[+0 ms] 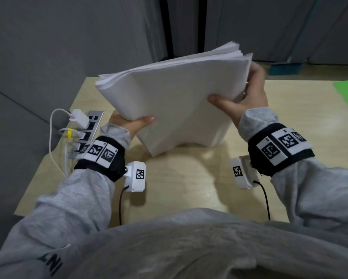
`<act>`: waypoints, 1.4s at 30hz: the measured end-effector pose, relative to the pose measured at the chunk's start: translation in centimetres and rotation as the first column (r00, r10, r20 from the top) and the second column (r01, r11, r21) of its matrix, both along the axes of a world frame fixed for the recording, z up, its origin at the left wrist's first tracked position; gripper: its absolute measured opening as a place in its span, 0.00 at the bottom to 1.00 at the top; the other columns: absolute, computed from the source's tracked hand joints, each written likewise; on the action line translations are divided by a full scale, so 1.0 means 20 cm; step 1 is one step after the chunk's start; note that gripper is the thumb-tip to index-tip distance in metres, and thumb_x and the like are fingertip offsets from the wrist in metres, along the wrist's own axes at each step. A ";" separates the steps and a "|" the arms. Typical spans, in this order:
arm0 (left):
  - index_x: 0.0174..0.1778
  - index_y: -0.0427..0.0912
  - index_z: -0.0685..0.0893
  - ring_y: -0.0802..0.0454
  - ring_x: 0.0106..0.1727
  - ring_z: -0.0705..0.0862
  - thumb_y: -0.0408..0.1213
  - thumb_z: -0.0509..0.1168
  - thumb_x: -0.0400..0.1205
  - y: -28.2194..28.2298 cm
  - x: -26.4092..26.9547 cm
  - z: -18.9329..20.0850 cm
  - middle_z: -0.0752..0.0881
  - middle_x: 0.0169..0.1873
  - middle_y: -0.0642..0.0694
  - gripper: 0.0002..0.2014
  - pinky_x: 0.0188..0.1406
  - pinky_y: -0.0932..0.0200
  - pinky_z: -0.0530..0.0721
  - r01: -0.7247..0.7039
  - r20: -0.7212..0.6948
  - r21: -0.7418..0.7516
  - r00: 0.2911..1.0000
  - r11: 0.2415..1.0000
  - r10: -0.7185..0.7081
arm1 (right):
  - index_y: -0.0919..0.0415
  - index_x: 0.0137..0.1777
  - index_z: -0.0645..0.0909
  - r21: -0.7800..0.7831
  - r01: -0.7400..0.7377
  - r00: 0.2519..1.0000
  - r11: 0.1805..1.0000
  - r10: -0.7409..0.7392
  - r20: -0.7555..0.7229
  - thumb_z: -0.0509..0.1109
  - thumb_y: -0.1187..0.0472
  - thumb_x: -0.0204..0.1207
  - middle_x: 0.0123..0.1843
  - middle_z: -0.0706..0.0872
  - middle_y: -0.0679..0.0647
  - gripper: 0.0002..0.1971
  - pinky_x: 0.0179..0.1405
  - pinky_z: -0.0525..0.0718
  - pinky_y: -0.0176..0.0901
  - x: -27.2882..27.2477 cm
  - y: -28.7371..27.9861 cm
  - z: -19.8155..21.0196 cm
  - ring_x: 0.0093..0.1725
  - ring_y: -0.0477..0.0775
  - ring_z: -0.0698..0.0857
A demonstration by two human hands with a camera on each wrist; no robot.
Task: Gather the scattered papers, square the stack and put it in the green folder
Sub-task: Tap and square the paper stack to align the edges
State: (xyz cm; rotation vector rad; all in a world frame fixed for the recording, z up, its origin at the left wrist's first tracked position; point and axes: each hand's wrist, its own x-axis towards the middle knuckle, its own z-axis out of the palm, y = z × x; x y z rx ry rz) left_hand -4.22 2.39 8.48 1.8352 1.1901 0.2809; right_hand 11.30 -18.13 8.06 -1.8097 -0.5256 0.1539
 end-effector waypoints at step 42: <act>0.60 0.44 0.81 0.63 0.52 0.87 0.29 0.78 0.67 0.01 -0.05 0.04 0.88 0.47 0.56 0.26 0.49 0.70 0.82 0.193 0.505 -0.009 0.848 0.981 -0.162 | 0.57 0.74 0.66 0.373 0.049 0.997 0.926 -0.021 -0.080 0.70 0.52 0.74 0.65 0.83 0.52 0.30 0.61 0.84 0.49 -0.13 0.02 0.00 0.62 0.48 0.84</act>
